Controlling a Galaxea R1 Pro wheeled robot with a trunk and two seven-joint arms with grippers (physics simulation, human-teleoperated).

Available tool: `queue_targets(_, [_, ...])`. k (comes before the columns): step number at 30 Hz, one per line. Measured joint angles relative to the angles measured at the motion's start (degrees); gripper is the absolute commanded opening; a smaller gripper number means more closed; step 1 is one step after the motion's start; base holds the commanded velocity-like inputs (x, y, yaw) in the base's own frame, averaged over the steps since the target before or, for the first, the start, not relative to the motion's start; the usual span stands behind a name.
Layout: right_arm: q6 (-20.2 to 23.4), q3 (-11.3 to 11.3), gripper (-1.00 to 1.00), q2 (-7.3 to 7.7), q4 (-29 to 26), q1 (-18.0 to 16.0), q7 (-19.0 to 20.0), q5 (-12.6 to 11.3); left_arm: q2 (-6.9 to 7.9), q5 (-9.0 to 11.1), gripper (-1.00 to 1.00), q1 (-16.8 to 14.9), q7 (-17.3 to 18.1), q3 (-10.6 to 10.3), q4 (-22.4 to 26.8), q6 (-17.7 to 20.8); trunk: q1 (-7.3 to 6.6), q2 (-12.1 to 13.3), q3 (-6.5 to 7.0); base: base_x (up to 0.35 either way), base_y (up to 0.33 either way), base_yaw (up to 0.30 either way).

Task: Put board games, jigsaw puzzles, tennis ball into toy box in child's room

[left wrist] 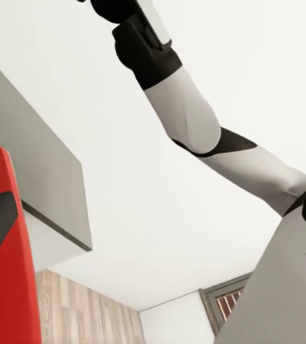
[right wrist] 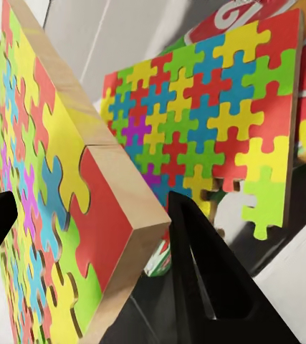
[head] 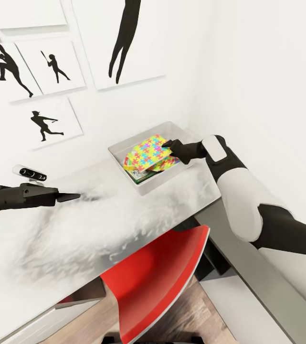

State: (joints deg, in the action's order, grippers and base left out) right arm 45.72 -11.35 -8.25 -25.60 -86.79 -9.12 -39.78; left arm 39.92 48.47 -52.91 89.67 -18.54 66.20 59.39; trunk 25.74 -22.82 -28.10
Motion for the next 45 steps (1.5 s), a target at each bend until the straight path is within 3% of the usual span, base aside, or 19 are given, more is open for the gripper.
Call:
queue_targets(39, [0.0, 0.0, -1.00, 0.12, 0.1, 0.0, 0.1, 0.0, 0.00, 0.0, 1.00, 0.0, 0.0, -0.2, 0.0, 0.0, 0.01, 0.0, 0.00, 0.037, 0.007, 0.000])
queue_targets(40, [0.0, 0.0, 1.00, 0.12, 0.1, 0.0, 0.1, 0.0, 0.00, 0.0, 1.00, 0.0, 0.0, -0.2, 0.0, 0.0, 0.01, 0.0, 0.00, 0.000, 0.000, 0.000])
queue_targets(45, [0.0, 0.0, 1.00, 0.12, 0.1, 0.0, -0.2, -0.1, 0.00, 0.0, 1.00, 0.0, 0.0, -0.2, 0.1, 0.0, 0.01, 0.0, 0.00, 0.000, 0.000, 0.000])
